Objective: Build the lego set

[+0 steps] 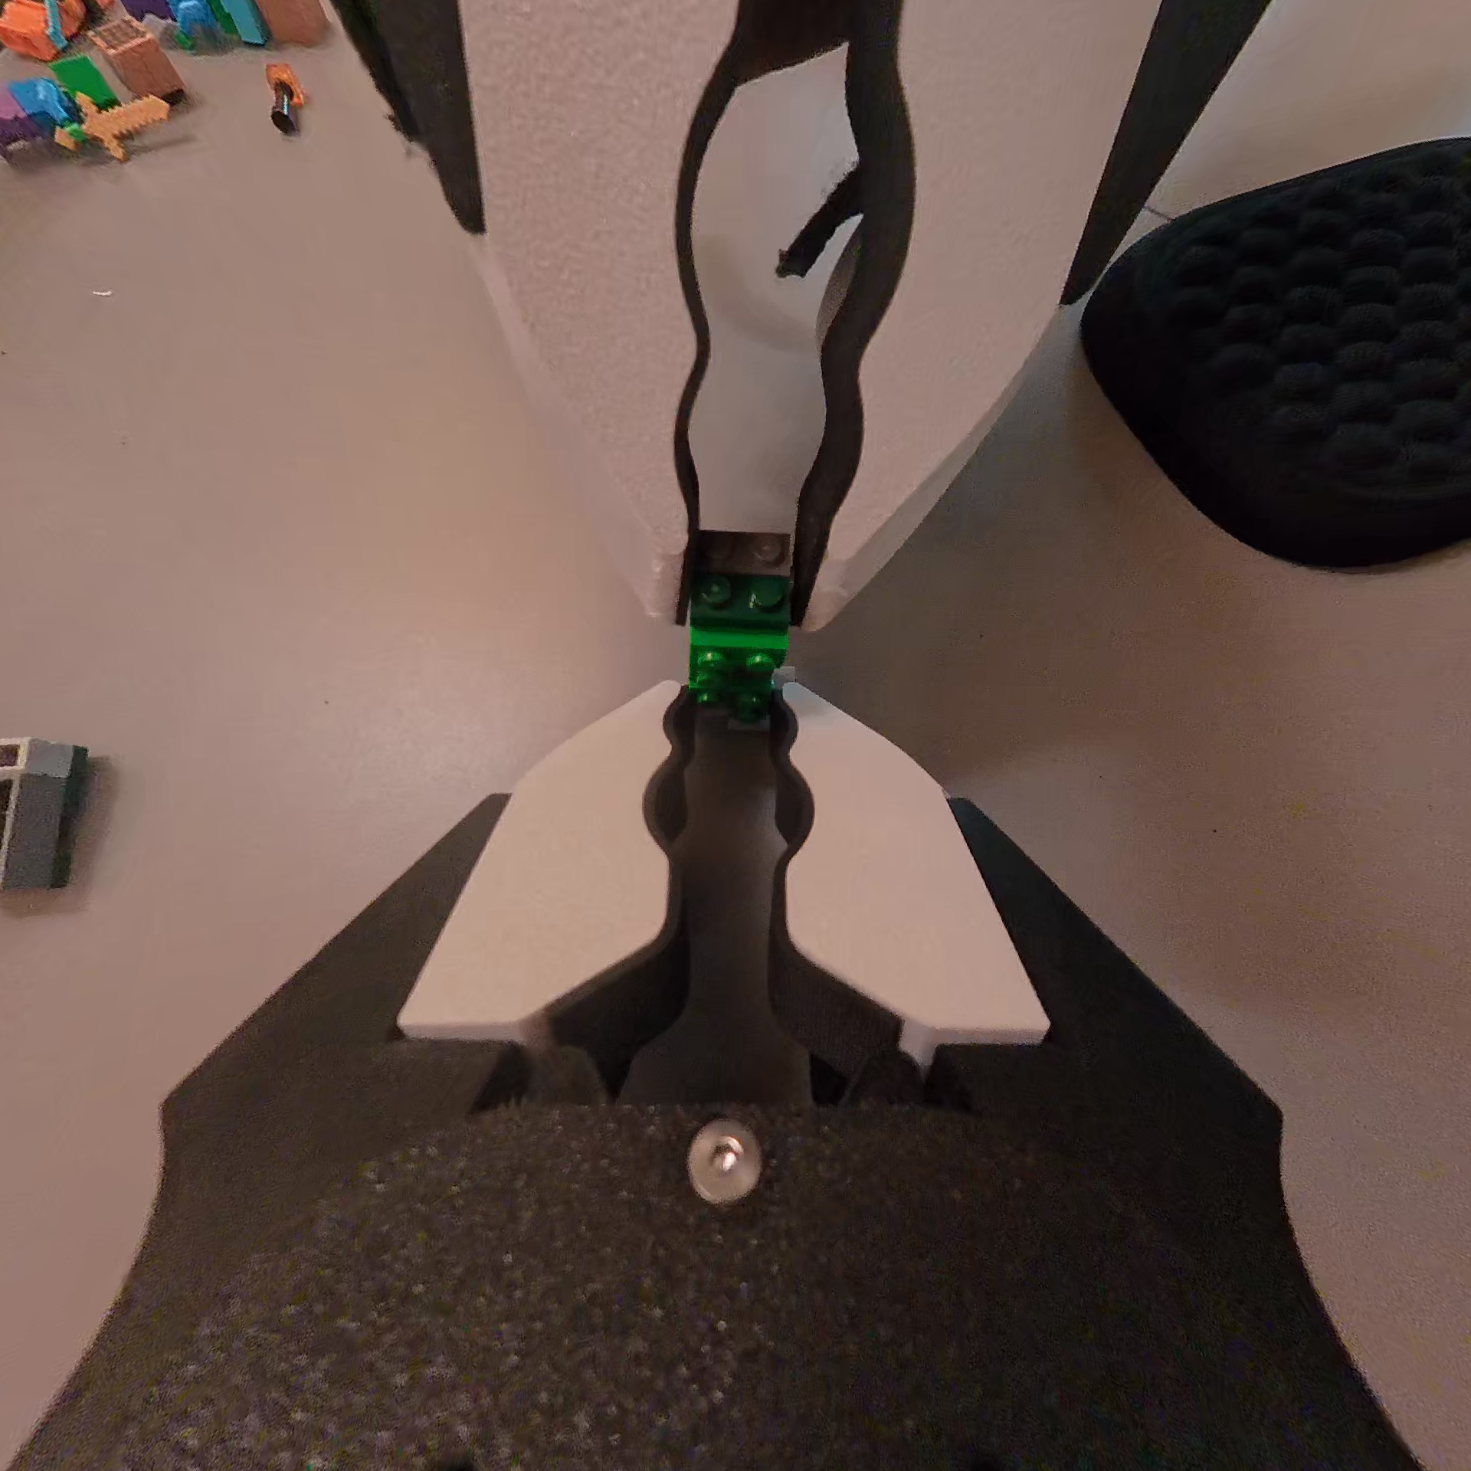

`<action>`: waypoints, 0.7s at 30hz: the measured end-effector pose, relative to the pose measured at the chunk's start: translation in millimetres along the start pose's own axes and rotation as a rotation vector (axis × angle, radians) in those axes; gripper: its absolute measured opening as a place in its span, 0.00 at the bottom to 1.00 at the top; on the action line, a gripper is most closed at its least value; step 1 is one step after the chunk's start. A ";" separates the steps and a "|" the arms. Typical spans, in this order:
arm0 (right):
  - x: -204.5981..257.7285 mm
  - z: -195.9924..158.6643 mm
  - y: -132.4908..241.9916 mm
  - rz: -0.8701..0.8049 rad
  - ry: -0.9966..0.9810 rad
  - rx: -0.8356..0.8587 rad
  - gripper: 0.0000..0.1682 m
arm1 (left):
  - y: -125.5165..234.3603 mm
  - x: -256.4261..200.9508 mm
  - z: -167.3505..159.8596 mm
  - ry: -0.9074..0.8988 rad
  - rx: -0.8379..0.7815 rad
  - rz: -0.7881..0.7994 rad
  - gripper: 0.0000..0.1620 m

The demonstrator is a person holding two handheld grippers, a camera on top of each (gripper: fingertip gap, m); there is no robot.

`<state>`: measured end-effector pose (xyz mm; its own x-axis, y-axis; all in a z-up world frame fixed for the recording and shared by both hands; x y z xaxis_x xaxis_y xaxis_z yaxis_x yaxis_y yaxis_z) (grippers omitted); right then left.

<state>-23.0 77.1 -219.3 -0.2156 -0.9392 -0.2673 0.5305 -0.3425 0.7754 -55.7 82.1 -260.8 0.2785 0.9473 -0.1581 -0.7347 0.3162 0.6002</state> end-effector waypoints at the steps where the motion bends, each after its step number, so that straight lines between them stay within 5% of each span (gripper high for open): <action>1: -0.2 0.0 -0.2 0.006 -0.008 -0.003 0.11 | 0.0 0.0 0.0 0.002 0.000 -0.002 0.11; 21: -1.6 -3.3 -0.9 0.084 -0.036 -0.068 0.11 | -0.1 0.1 -0.2 -0.001 -0.001 -0.009 0.11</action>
<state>-20.4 78.8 -221.5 -0.1970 -0.9635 -0.1813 0.6023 -0.2649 0.7531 -55.8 82.2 -261.0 0.2857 0.9444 -0.1629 -0.7328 0.3248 0.5979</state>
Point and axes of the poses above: each gripper's, where its closed fingertips meet, y back along the fingers, z out of its top, x = y × z across the jaws, the point moved 3 cm from there along y, back along the fingers, and after that the axes turned 12 degrees about -z, right-handed, at the moved point
